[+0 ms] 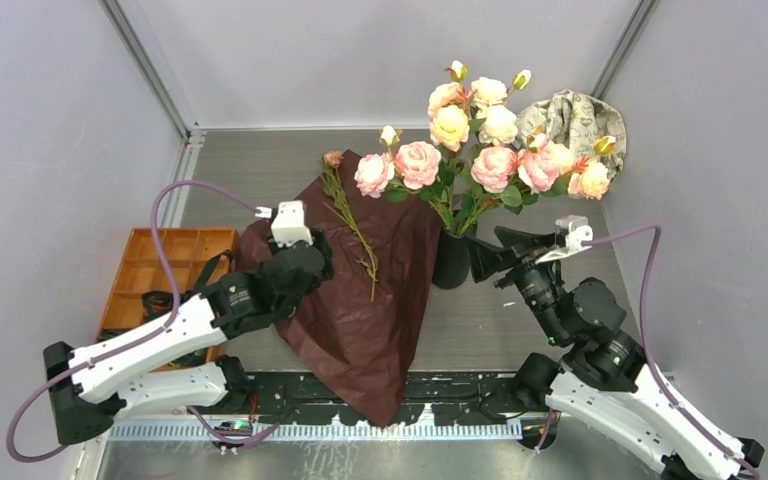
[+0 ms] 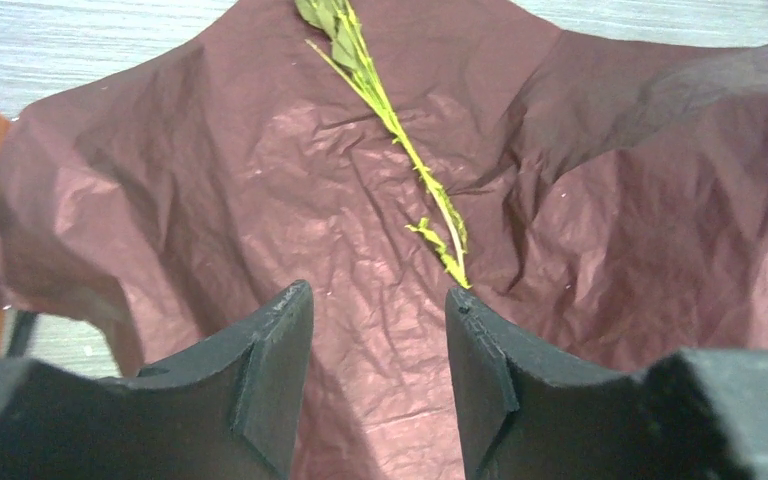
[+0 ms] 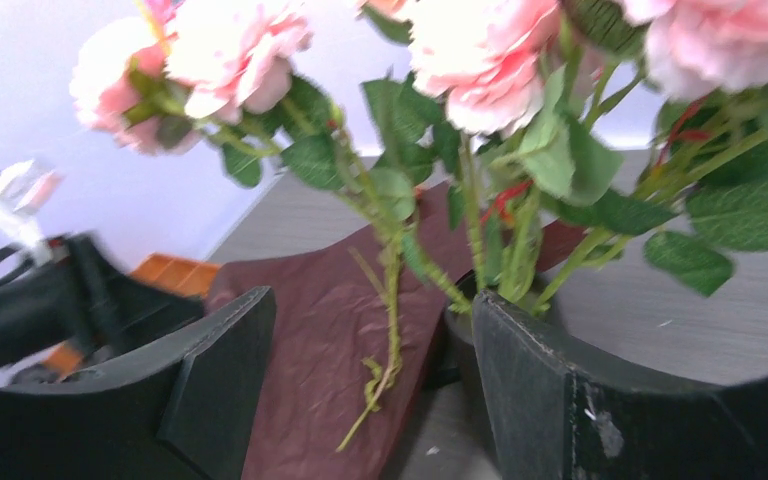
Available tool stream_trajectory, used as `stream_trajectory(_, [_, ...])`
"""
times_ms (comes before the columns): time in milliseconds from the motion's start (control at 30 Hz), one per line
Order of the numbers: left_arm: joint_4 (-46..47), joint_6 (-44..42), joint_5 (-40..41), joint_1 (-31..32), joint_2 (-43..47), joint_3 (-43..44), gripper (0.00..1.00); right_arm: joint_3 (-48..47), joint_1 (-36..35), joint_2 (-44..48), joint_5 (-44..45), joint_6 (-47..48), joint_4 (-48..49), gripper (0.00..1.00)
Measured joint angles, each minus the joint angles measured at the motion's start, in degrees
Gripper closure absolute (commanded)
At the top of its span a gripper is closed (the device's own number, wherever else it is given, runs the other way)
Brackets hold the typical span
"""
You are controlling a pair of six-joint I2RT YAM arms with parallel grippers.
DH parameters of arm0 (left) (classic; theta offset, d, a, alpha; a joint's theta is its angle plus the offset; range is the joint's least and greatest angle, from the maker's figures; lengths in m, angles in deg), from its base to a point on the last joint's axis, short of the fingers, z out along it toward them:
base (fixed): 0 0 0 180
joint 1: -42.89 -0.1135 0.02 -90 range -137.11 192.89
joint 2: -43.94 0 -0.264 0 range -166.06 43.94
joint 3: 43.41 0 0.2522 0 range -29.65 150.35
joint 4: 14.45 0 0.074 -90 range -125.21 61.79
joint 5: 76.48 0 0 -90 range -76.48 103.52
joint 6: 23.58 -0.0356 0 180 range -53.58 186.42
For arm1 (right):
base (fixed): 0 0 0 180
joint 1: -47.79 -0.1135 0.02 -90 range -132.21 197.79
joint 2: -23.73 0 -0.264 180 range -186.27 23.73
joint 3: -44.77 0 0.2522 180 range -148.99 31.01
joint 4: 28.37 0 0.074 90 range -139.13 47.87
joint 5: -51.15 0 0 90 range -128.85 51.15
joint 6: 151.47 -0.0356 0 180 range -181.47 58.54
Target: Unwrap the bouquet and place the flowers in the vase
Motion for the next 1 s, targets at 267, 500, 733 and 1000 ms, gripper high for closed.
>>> stream_trajectory(267, [-0.22, 3.87, -16.57, -12.15, -13.99, 9.97, 0.47, -1.97, -0.02, 10.64, -9.16, -9.22, -8.96, 0.23])
stream_trajectory(500, [-2.95, 8.94, -33.07, -25.68, -27.54, 17.05, 0.20, -4.02, -0.02, 16.72, -10.38, -12.26, -14.84, 0.23])
stream_trajectory(733, [-8.79, 9.35, -37.97, -28.00, -43.76, 32.48, 0.19, -4.09, 0.00, 19.47, -10.45, -13.64, -18.27, 0.23])
stream_trajectory(1000, [-12.44, 10.88, -39.69, -29.68, -58.23, 41.59, 0.20, -4.72, 0.00, 21.38, -10.36, -14.19, -22.14, 0.23])
